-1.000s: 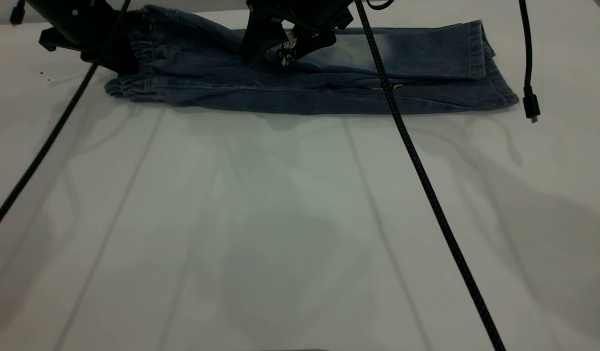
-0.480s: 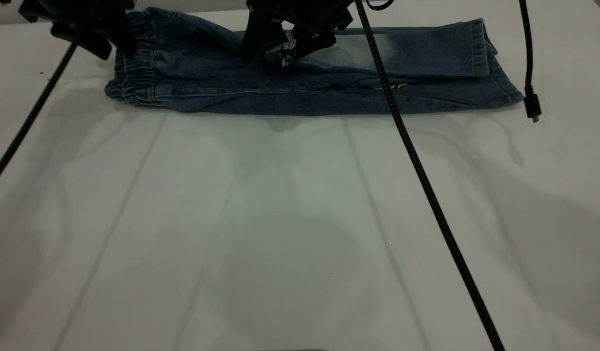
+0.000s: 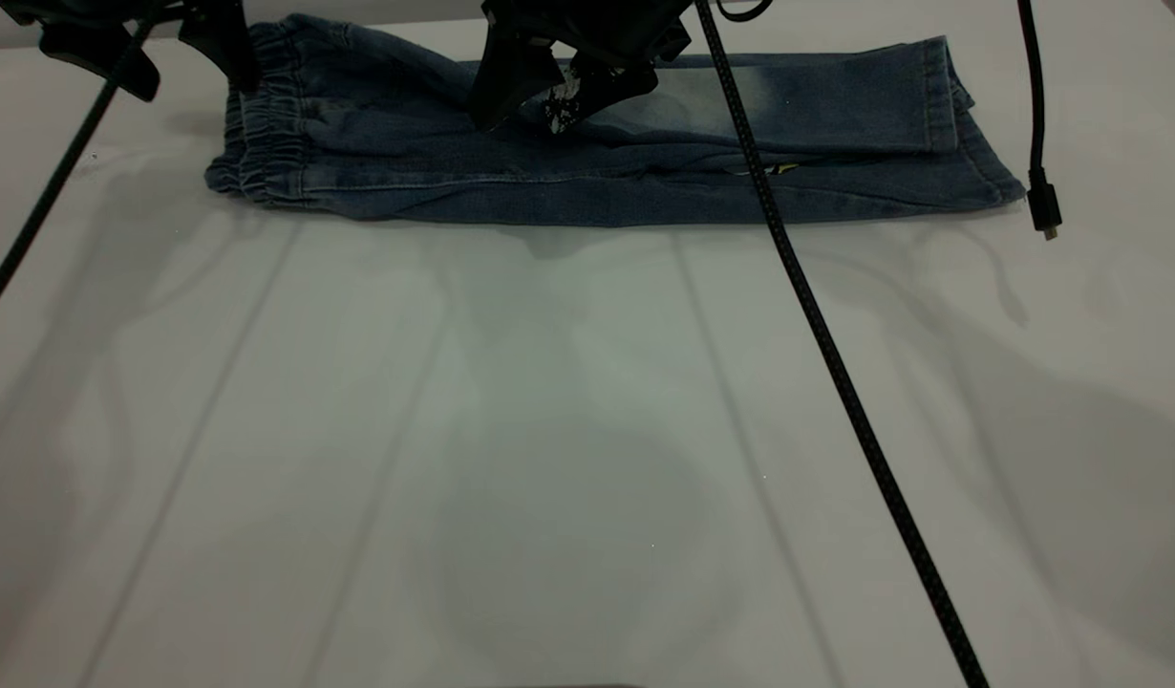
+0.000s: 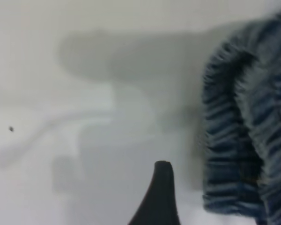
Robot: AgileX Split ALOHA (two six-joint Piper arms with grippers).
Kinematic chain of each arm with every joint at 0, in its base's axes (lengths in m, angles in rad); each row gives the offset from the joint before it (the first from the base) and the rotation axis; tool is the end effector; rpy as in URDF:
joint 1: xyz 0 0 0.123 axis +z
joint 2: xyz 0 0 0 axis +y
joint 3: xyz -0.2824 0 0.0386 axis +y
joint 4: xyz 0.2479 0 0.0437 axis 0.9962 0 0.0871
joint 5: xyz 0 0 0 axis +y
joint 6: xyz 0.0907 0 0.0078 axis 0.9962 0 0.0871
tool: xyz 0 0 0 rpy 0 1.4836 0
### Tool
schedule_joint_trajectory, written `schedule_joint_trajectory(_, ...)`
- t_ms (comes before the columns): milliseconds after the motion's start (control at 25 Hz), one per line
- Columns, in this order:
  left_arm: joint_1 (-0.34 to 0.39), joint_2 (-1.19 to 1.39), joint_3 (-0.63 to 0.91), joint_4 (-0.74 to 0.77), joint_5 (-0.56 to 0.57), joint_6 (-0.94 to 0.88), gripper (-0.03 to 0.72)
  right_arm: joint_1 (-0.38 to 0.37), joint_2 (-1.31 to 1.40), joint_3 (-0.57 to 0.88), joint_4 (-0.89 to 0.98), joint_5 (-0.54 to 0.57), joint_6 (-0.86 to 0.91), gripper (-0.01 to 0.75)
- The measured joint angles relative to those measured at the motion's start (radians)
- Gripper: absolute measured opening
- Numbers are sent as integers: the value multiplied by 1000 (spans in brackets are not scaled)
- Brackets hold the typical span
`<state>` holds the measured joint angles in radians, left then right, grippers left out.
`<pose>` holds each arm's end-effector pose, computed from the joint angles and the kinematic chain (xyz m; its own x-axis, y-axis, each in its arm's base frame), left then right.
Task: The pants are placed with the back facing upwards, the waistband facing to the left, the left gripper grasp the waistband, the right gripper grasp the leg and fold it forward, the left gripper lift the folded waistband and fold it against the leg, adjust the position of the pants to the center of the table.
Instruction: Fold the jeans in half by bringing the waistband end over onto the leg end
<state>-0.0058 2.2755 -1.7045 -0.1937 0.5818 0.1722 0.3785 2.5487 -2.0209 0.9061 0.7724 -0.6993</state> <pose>0.4889 -0.0125 0.1370 -0.8702 0.0148 -0.4924 0.0663 0.9940 -0.0873 0.4778 0.2439 0.0984 -0.7963 -0.2797 -0.5363 -0.5601 0.6758 0.4792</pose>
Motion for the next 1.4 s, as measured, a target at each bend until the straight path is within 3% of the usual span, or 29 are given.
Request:
schedule_joint_trajectory(480,1,126,-40,-31,-41,-4,582,0,0,0,0,-1,0,472)
schedule_joint_trajectory(1080,1,205,-126,-348,7,156,571,0,0,0,0,-1,0,472)
schedule_joint_trajectory(1200,1,209,-126,-371,1,166,520,0,0,0,0,0,0,472)
schedule_joint_trajectory(1400,1,220,-126,-399,-13,168,373,0,0,0,0,0,0,472)
